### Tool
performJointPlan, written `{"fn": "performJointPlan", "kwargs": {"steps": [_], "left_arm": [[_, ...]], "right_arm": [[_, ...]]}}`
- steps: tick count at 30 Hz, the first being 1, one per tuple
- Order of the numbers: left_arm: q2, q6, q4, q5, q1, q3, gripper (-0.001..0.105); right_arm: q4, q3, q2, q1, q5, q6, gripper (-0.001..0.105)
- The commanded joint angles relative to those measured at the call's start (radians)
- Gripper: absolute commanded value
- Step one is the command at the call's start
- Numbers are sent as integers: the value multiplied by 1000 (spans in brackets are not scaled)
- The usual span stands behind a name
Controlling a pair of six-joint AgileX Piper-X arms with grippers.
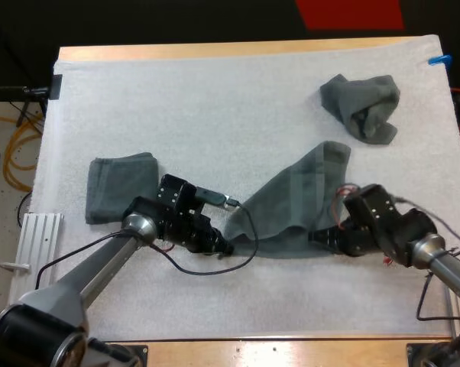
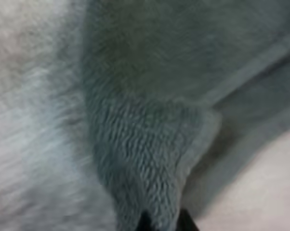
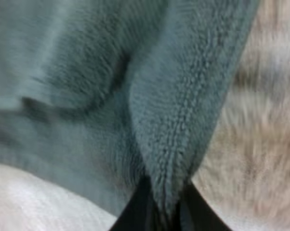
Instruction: Pick towel from pile fold and stack
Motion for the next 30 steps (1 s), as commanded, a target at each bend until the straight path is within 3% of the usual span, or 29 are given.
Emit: {"fn": "performJointPlan", "kwargs": {"steps": [1,7,9,12,16,19,26,30], "left_arm": [[-41,-37,3,104,24,-22,0],[-158,-187,-5,434,186,-110,0],[-184,-224,-5,495,235,-142,0],[-214,-270,-5,567,269,-177,0],[-271,-309,-1,572,248,-184,0],[-330,-328,0,566,216,-184,0],[-469,-376,4,478,157,-184,0],[-550,-392,57,422,131,-184,0]], "right_arm": [[46,-53,-57,1,95,-32,0],[201,-270,-166,1,363,-204,0],[225,-340,-178,1,384,-223,0],[274,-457,-176,1,319,-249,0],[332,-541,-176,3,205,-249,0],[411,-577,-176,3,203,-246,0],[510,-604,-202,3,74,-239,0],[548,-604,-254,3,13,-181,0]]}}
